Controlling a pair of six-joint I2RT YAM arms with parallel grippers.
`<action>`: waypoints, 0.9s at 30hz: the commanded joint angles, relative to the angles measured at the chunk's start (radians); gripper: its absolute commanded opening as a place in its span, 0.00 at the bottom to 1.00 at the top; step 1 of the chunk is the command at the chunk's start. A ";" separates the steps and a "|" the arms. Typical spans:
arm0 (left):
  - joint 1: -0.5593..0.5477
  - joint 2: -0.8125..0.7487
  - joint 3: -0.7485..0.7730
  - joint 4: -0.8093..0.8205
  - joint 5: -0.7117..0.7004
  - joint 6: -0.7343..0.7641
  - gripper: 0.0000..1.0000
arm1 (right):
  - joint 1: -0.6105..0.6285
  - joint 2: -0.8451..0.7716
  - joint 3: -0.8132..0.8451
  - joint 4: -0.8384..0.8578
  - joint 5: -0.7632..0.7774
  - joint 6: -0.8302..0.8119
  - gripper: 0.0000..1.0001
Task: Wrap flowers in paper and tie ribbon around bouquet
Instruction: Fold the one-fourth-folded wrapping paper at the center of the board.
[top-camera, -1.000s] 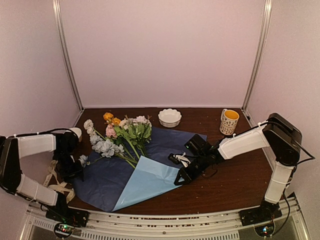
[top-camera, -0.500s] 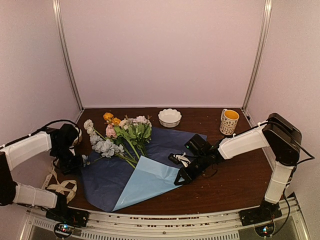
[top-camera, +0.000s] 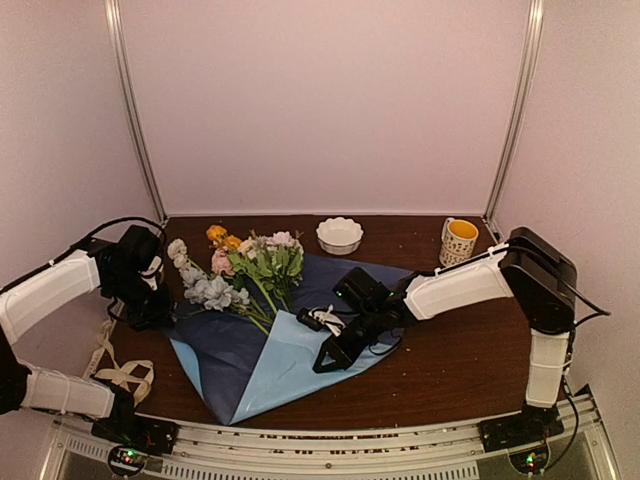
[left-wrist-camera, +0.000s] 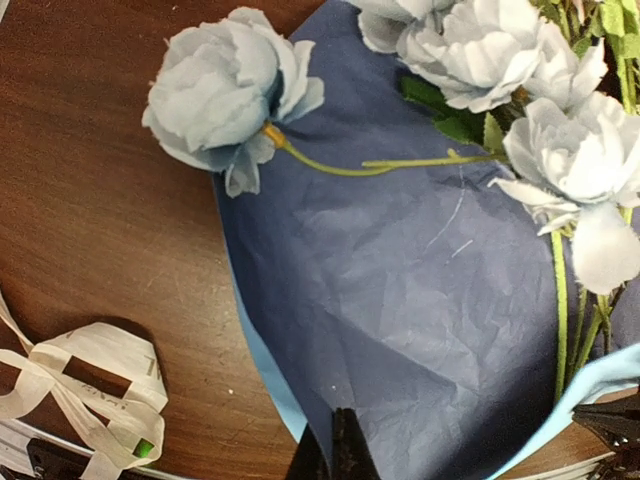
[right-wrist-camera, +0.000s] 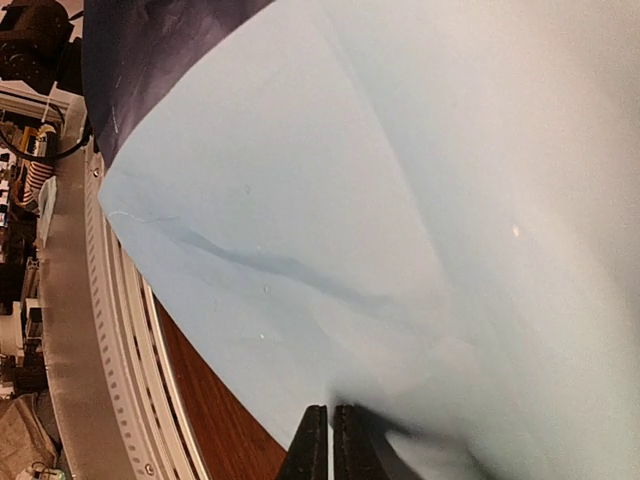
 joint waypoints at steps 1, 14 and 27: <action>-0.016 -0.024 0.037 0.031 0.031 -0.019 0.00 | 0.004 0.071 0.067 -0.027 -0.028 0.027 0.06; -0.139 0.003 0.171 0.193 0.110 -0.086 0.00 | 0.005 0.162 0.214 -0.141 0.052 0.192 0.06; -0.228 0.261 0.380 0.511 0.259 -0.071 0.00 | 0.001 0.245 0.323 -0.323 0.123 0.088 0.06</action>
